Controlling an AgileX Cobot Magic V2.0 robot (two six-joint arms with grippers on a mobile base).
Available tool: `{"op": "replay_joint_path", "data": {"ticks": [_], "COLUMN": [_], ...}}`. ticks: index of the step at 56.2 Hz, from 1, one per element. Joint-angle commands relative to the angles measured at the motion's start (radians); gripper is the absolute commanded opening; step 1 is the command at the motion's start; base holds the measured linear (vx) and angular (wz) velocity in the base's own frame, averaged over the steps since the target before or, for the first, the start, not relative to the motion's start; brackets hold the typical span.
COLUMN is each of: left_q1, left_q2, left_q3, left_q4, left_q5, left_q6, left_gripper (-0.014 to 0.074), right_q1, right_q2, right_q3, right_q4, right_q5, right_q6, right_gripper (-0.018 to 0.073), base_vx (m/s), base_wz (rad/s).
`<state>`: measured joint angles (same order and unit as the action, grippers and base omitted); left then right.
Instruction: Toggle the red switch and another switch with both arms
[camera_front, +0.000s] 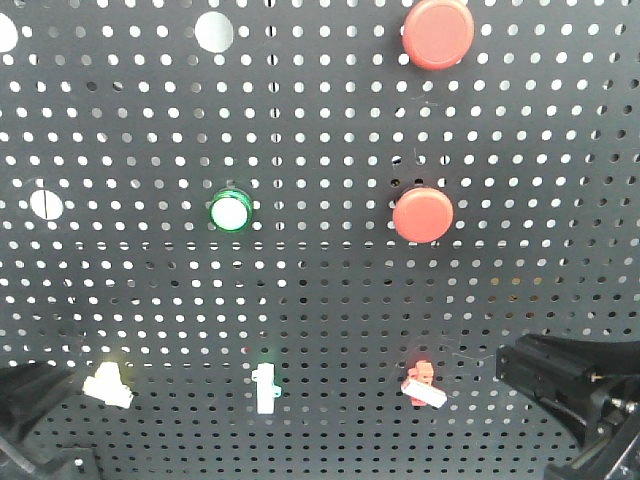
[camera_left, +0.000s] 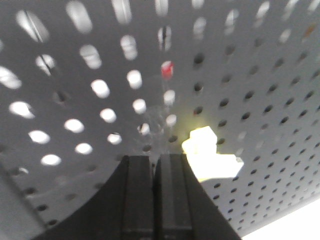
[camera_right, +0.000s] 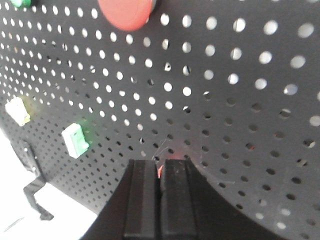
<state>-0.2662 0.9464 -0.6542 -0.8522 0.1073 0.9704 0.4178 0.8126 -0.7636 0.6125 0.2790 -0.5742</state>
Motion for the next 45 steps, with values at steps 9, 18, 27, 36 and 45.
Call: {"op": "replay_joint_path", "data": {"ticks": [9,18,27,36,45], "left_q1": [-0.007,-0.007,-0.007,-0.007,-0.007], "left_q2": [0.005,0.076,0.147,0.15,0.15], "left_q3": [-0.134,-0.135,-0.112,-0.023,0.061], "left_q4": [-0.033,-0.033,-0.033,-0.033,-0.035], "left_q5": [-0.03,0.023,0.026,-0.044,-0.082], "left_q6": [-0.006,-0.006,-0.012,-0.013,-0.022], "left_gripper": [0.0003,0.0003,0.0003,0.0003,0.0003], "right_q1": [-0.001,-0.001,-0.001,-0.001,-0.001], "right_q2": [-0.002,-0.002,-0.002,-0.002,-0.002], "right_q3": [-0.034,-0.034,-0.034,-0.034,-0.034], "right_q4": [0.013,0.008,0.008,0.008,0.009], "right_q5": [-0.095,-0.094,-0.098,-0.099,-0.095], "right_q6": [-0.009,-0.01,-0.01,-0.01,-0.01], "right_gripper": [-0.0006,-0.0006,-0.0006,-0.0006,-0.0006], "base_vx": [0.0,0.0,0.0,0.0,0.0], "base_wz": [0.0,0.0,0.0,0.01,0.0]}}
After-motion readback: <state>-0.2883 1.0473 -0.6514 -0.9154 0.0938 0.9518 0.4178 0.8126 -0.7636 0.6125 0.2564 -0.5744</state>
